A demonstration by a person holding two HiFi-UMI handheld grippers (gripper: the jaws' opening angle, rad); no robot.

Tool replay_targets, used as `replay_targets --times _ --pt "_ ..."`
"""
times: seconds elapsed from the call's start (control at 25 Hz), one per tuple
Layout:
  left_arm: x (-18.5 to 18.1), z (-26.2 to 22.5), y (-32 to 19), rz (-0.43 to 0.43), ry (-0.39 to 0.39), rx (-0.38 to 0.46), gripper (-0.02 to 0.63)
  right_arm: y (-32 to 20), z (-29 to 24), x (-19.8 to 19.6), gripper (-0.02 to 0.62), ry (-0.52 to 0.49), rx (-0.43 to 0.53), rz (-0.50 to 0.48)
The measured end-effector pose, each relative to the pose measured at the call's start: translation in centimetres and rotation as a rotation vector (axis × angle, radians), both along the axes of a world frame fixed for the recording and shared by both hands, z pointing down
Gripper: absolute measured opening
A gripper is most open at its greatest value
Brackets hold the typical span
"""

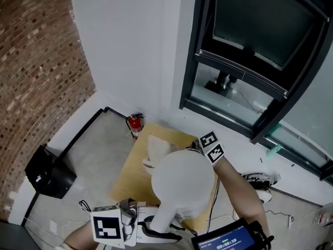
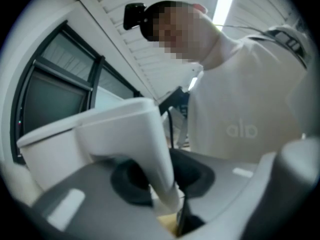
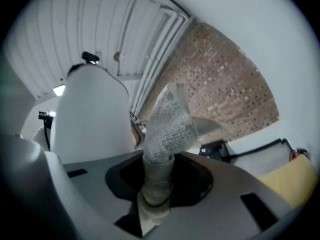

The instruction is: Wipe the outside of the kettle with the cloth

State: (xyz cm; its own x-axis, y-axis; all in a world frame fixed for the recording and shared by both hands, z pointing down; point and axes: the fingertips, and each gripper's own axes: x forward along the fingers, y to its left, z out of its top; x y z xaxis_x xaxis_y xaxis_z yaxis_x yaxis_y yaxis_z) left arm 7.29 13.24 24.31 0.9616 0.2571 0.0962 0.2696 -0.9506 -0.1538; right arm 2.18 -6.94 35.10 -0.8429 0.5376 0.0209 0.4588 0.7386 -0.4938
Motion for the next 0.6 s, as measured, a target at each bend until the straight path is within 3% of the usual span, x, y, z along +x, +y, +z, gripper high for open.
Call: replay_targets --times 0.12,0.2,0.28,0.4,0.52,0.6 --pt "0.3 0.4 0.4 -0.011 -0.032 0.038 0.094 -1.5 -8.4 1.7 0.118 -0.287 -0.005 0.04" --pt "0.0 0.2 0.2 -0.029 -0.032 0.05 0.094 -2.2 -11.6 2.8 0.12 -0.376 0.01 0.054" --pt "-0.6 -0.3 -0.2 -0.044 -0.008 0.032 0.094 -2.4 -9.6 3.0 0.119 -0.309 0.015 0.087" --pt "-1.8 -1.0 -1.0 -0.056 0.026 -0.028 0.094 -2.1 -2.9 4.1 0.118 -0.192 -0.053 0.185" --pt "-2.6 -1.5 -1.8 -0.091 0.048 -0.068 0.097 -1.7 1.2 6.2 0.119 -0.184 -0.094 0.301" --pt "-3.0 -1.7 -2.7 -0.137 0.049 -0.078 0.095 -1.9 1.7 7.7 0.12 -0.18 -0.064 0.393"
